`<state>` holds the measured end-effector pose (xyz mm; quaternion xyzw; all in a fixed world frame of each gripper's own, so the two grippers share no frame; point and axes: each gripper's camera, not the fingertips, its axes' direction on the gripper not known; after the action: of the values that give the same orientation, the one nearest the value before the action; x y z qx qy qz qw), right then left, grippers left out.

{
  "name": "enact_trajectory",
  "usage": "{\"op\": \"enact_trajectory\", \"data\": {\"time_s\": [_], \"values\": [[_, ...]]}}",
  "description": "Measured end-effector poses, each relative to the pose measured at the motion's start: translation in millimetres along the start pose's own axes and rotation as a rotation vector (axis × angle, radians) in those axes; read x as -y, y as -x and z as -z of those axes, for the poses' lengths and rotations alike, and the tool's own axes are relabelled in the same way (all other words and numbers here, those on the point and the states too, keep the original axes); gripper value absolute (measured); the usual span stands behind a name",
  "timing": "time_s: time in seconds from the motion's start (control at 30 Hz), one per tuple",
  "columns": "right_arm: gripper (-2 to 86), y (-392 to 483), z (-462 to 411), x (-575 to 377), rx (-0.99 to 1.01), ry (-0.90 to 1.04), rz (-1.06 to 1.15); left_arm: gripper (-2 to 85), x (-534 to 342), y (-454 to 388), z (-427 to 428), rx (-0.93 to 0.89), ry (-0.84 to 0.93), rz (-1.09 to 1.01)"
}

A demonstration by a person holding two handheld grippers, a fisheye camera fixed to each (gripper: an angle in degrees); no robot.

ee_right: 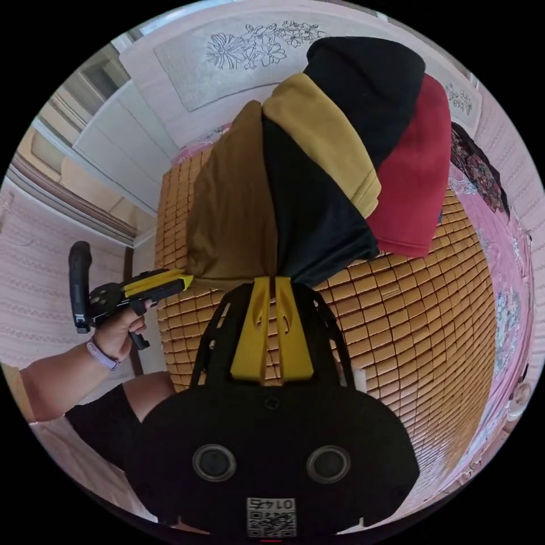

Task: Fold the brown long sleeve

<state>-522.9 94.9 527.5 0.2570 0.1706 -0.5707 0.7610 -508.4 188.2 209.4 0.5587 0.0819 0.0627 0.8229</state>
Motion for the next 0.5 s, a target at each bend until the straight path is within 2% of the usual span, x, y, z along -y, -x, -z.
{"op": "enact_trajectory", "data": {"time_s": [0.13, 0.27, 0.37, 0.5], "values": [[-0.3, -1.7, 63.6, -47.7, 0.069, -0.216, 0.060, -0.8, -16.5, -15.8, 73.6, -0.044, -0.274, -0.126], [-0.3, 2.6, 114.7, -96.5, 0.074, -0.339, 0.069, -0.8, -39.9, -42.5, 151.0, -0.118, -0.527, -0.270], [-0.3, 2.2, 139.5, -143.2, 0.062, -0.357, 0.015, -0.9, -54.6, -54.5, 177.5, -0.247, -0.618, -0.312], [-0.3, 7.2, 155.9, -210.3, 0.038, -0.343, -0.067, -0.9, -74.7, -81.9, 186.7, -0.307, -0.583, -0.374]]}}
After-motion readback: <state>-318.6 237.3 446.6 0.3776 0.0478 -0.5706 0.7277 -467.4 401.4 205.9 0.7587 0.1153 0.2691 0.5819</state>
